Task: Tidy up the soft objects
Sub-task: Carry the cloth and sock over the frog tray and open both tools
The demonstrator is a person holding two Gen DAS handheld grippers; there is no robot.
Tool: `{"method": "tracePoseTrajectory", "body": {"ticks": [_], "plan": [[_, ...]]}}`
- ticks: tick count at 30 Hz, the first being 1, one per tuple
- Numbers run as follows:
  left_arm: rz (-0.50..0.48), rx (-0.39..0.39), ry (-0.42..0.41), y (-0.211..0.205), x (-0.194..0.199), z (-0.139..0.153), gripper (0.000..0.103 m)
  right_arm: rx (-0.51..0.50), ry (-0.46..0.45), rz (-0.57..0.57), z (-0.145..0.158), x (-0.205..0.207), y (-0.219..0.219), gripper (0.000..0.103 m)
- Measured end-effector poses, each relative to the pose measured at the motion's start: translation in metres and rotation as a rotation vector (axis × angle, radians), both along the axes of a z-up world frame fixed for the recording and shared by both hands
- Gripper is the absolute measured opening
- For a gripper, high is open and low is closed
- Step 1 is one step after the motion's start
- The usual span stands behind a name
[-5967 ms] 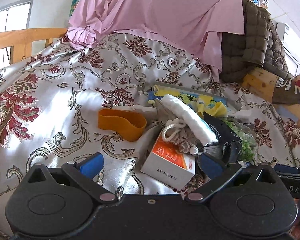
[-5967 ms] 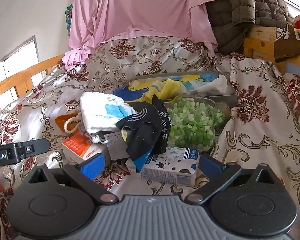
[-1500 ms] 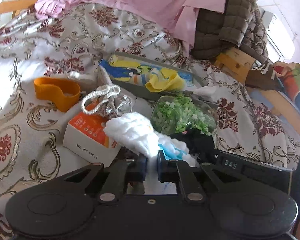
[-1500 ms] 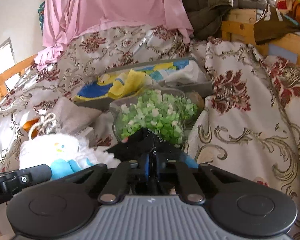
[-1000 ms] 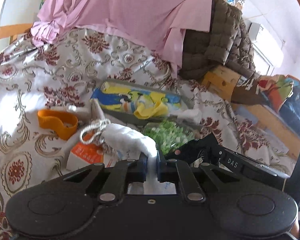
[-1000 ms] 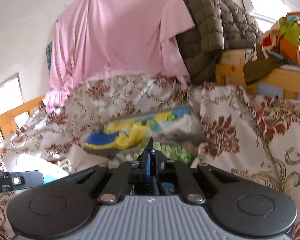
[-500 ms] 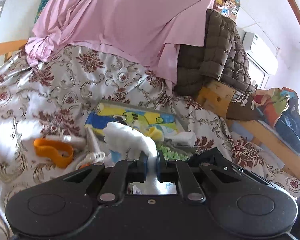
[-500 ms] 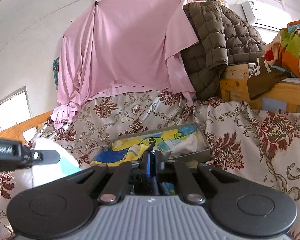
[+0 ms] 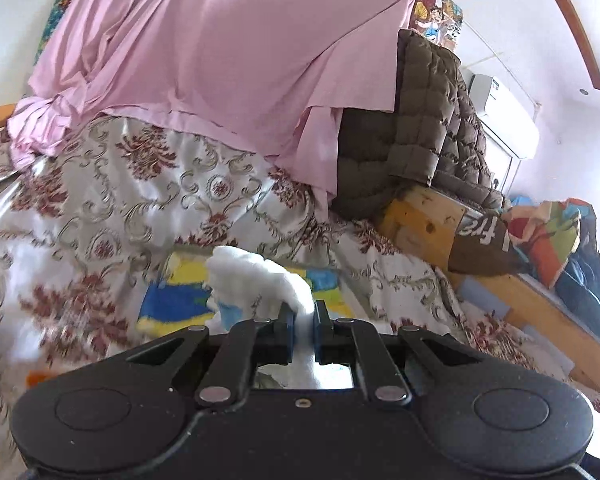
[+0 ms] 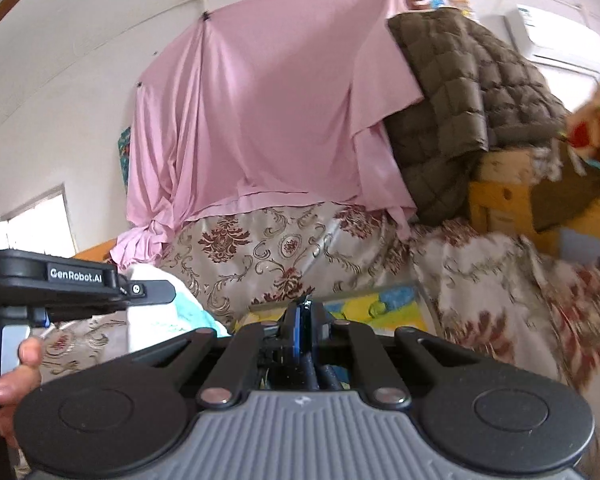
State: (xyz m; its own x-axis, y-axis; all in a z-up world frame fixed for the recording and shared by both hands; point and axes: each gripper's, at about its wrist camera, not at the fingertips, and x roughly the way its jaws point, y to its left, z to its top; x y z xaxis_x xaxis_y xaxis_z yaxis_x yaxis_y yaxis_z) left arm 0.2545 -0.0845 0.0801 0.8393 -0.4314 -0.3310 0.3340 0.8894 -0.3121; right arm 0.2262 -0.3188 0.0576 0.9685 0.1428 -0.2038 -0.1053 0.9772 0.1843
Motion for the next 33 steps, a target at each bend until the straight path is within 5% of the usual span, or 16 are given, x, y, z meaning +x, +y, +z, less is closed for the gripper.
{"method": "tracePoseTrajectory", "body": {"ticks": [8, 14, 18, 33], "plan": [[0.024, -0.058, 0.028, 0.005, 0.104, -0.005, 0.009, 0.082, 0.061, 0.041, 0.009, 0.121, 0.001, 0.006], [0.050, -0.065, 0.069, 0.002, 0.157, -0.034, 0.009, 0.009, 0.209, 0.011, -0.018, 0.186, 0.012, 0.005], [0.066, -0.040, 0.123, 0.003, 0.178, -0.058, 0.009, -0.096, 0.269, 0.020, -0.035, 0.204, 0.026, 0.006], [0.116, -0.015, 0.289, 0.023, 0.195, -0.099, 0.010, -0.163, 0.363, 0.016, -0.058, 0.211, 0.038, 0.009]]}}
